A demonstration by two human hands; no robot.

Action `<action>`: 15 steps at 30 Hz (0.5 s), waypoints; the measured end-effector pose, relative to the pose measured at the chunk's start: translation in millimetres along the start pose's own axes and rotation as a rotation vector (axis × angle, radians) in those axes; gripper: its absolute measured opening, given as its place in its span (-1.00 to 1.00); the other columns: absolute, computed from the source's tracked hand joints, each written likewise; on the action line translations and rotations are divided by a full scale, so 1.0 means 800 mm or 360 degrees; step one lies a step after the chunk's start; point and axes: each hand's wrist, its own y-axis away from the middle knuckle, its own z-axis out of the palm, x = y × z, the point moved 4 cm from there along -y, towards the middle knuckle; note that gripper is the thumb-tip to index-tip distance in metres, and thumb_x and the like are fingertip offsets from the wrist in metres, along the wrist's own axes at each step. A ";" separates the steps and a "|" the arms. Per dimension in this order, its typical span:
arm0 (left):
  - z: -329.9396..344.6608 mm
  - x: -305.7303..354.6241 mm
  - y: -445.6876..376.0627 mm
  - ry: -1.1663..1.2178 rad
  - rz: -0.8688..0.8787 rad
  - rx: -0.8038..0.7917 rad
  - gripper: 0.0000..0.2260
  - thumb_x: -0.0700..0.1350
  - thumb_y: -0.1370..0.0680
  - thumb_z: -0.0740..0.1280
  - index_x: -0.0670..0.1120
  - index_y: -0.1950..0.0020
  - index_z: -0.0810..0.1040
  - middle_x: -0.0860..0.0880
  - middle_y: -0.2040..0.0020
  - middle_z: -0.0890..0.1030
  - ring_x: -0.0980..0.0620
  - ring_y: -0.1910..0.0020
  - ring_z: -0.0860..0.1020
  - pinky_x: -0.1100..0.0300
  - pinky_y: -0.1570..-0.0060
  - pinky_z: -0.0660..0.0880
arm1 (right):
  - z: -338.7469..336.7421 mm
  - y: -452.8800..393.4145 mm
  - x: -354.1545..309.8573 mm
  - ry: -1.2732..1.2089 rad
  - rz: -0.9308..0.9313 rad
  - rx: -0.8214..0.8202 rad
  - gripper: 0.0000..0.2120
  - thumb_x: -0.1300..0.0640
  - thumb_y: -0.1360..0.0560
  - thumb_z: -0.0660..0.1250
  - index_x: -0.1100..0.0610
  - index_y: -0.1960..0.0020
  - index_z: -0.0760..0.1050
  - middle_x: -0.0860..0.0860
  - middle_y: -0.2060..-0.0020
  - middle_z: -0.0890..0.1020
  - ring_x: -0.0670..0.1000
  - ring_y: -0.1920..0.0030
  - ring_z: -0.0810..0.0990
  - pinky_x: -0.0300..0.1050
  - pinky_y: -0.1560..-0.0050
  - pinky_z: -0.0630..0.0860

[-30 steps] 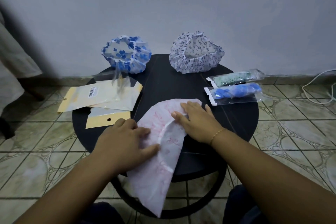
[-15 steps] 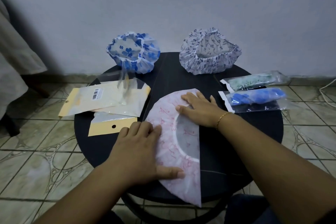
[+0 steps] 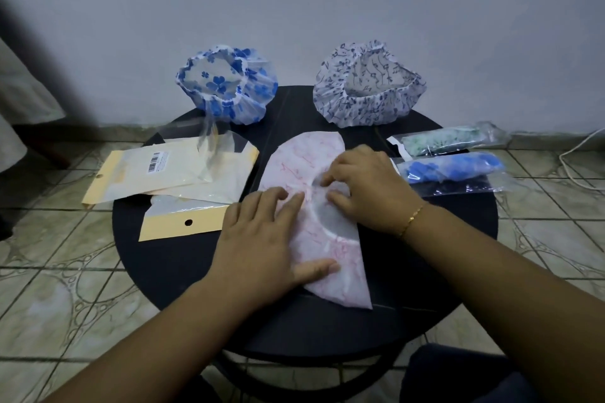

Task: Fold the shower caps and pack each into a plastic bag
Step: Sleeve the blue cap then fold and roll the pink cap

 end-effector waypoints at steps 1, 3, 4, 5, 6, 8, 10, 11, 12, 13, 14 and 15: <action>-0.001 0.004 0.002 0.0118 0.0117 0.0155 -0.20 0.51 -0.34 0.05 0.00 -0.35 0.42 -0.03 -0.23 0.45 -0.03 -0.20 0.37 0.04 -0.14 0.35 | -0.006 0.015 -0.007 -0.0107 -0.0020 -0.0020 -0.86 0.12 -0.42 0.37 0.04 0.04 0.63 -0.09 0.11 0.56 0.01 -0.02 0.43 -0.02 -0.11 0.37; 0.000 0.011 0.006 0.0352 0.0370 0.0273 -0.49 0.31 -0.41 0.23 0.00 -0.20 0.51 0.02 -0.09 0.51 0.05 -0.06 0.44 0.14 -0.05 0.42 | -0.013 0.044 -0.017 -0.0309 0.0025 -0.0189 -0.90 0.18 -0.42 0.37 0.06 0.09 0.63 -0.21 0.28 0.45 -0.11 0.12 0.41 -0.30 0.04 0.38; 0.000 0.016 0.009 0.0458 0.0455 0.0235 -0.62 0.22 -0.43 0.26 0.01 -0.12 0.52 0.05 -0.02 0.53 0.10 0.02 0.46 0.17 0.02 0.45 | -0.018 0.059 -0.020 -0.0378 0.0070 -0.0269 -0.89 0.19 -0.43 0.37 0.06 0.08 0.63 -0.21 0.29 0.44 -0.15 0.14 0.43 -0.42 0.10 0.35; -0.002 0.019 0.011 0.0536 0.0492 0.0183 -0.72 0.16 -0.45 0.26 0.03 -0.03 0.53 0.09 0.05 0.54 0.15 0.09 0.48 0.17 0.12 0.49 | -0.022 0.072 -0.023 -0.0437 0.0106 -0.0315 -0.87 0.21 -0.43 0.36 0.05 0.07 0.62 -0.20 0.26 0.47 -0.16 0.14 0.46 -0.47 0.10 0.34; -0.002 0.021 0.014 0.0578 0.0500 0.0142 -0.79 0.13 -0.46 0.25 0.04 0.04 0.52 0.13 0.12 0.54 0.18 0.15 0.47 0.15 0.20 0.51 | -0.028 0.085 -0.025 -0.0487 0.0132 -0.0344 -0.85 0.21 -0.43 0.36 0.03 0.05 0.62 -0.17 0.21 0.51 -0.16 0.13 0.50 -0.47 0.07 0.36; -0.005 0.022 0.017 0.0583 0.0512 0.0087 -0.82 0.11 -0.47 0.22 0.04 0.14 0.51 0.15 0.19 0.53 0.19 0.19 0.45 0.13 0.26 0.51 | -0.035 0.109 -0.031 -0.0536 0.0139 -0.0447 -0.77 0.20 -0.43 0.35 -0.02 -0.03 0.59 -0.11 0.06 0.57 -0.15 0.02 0.53 -0.40 -0.06 0.40; -0.007 0.021 0.019 0.0579 0.0533 0.0000 -0.77 0.16 -0.46 0.21 0.04 0.15 0.54 0.16 0.15 0.54 0.20 0.14 0.46 0.13 0.21 0.52 | -0.033 0.131 -0.035 -0.0476 0.0056 -0.0596 -0.65 0.16 -0.41 0.32 -0.08 -0.17 0.52 -0.12 -0.08 0.55 -0.18 -0.13 0.46 -0.32 -0.20 0.36; -0.008 0.020 0.019 0.0580 0.0544 -0.0046 -0.74 0.20 -0.45 0.22 0.06 0.13 0.56 0.17 0.12 0.54 0.20 0.10 0.47 0.13 0.17 0.52 | -0.029 0.138 -0.037 -0.0432 0.0006 -0.0631 -0.62 0.12 -0.40 0.31 -0.09 -0.21 0.49 -0.14 -0.14 0.53 -0.18 -0.19 0.43 -0.26 -0.25 0.34; -0.008 0.020 0.021 0.0574 0.0560 -0.0078 -0.70 0.26 -0.42 0.24 0.08 0.10 0.58 0.18 0.07 0.53 0.21 0.07 0.48 0.15 0.13 0.52 | -0.028 0.145 -0.040 -0.0393 -0.0026 -0.0629 -0.61 0.08 -0.39 0.28 -0.08 -0.22 0.48 -0.14 -0.17 0.53 -0.15 -0.23 0.42 -0.18 -0.28 0.34; -0.009 0.020 0.024 0.0553 0.0572 -0.0094 -0.65 0.31 -0.39 0.26 0.09 0.06 0.59 0.19 0.03 0.52 0.21 0.04 0.48 0.17 0.12 0.52 | -0.026 0.149 -0.044 -0.0342 -0.0040 -0.0600 -0.62 0.04 -0.40 0.25 -0.06 -0.21 0.49 -0.13 -0.17 0.55 -0.12 -0.24 0.43 -0.10 -0.27 0.36; -0.008 0.020 0.027 0.0529 0.0574 -0.0091 -0.61 0.35 -0.37 0.26 0.10 0.03 0.59 0.19 0.00 0.50 0.21 0.05 0.49 0.18 0.14 0.53 | -0.024 0.151 -0.046 -0.0269 -0.0052 -0.0555 -0.64 0.00 -0.41 0.20 -0.04 -0.18 0.52 -0.11 -0.14 0.58 -0.08 -0.21 0.46 -0.04 -0.22 0.40; -0.007 0.021 0.031 0.0513 0.0567 -0.0068 -0.58 0.37 -0.36 0.26 0.11 0.02 0.60 0.17 0.00 0.48 0.21 0.08 0.48 0.20 0.20 0.53 | -0.023 0.151 -0.048 -0.0185 -0.0068 -0.0514 -0.65 -0.04 -0.41 0.14 -0.03 -0.12 0.55 -0.10 -0.07 0.62 -0.05 -0.16 0.51 -0.01 -0.14 0.44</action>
